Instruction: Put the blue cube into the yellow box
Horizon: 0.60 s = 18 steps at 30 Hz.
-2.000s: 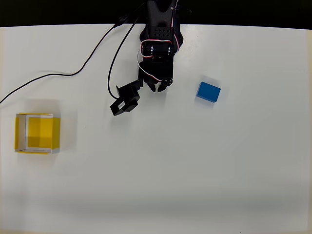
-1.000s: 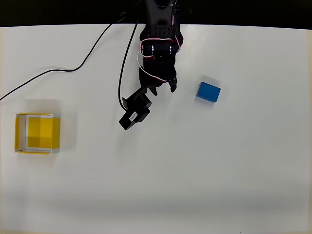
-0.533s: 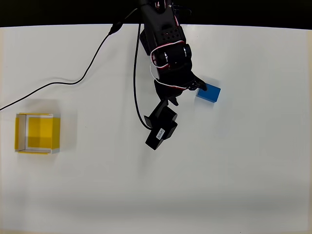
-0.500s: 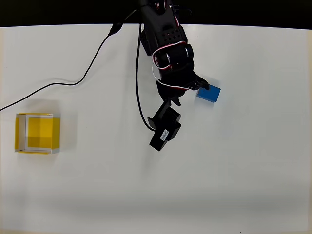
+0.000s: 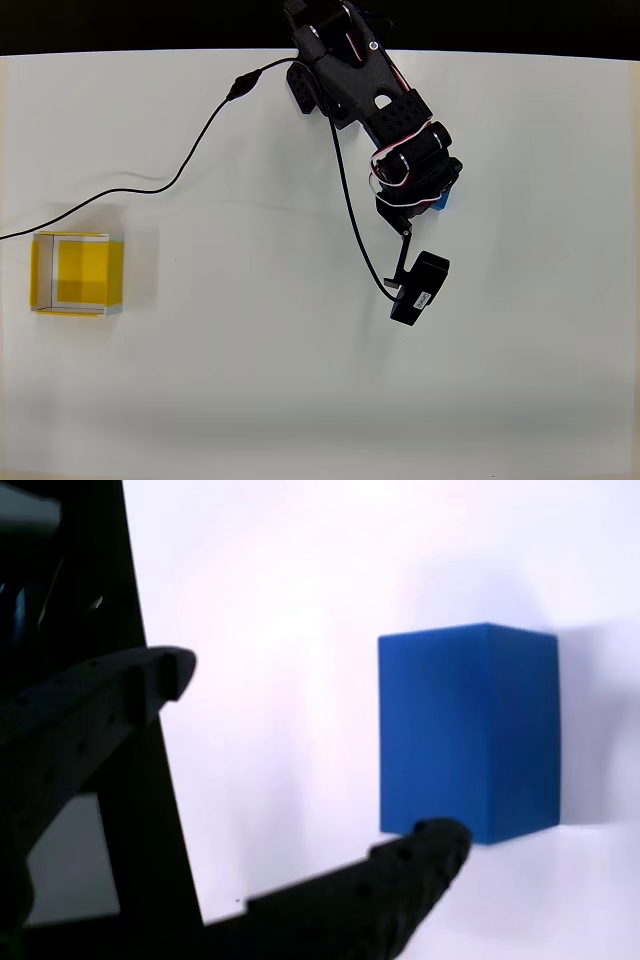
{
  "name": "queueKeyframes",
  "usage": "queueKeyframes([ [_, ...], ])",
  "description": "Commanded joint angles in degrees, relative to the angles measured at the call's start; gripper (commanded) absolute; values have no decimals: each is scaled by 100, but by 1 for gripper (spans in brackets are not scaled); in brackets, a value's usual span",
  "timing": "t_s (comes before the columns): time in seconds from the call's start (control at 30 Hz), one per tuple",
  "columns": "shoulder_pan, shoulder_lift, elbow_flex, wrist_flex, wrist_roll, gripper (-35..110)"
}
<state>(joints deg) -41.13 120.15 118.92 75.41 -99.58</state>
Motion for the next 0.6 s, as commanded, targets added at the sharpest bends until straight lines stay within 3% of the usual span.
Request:
queueKeyframes([
  [0.0, -176, -114, -712, -70, -88, 46],
  [0.57, -422, -1046, -123, -492, -272, 46],
])
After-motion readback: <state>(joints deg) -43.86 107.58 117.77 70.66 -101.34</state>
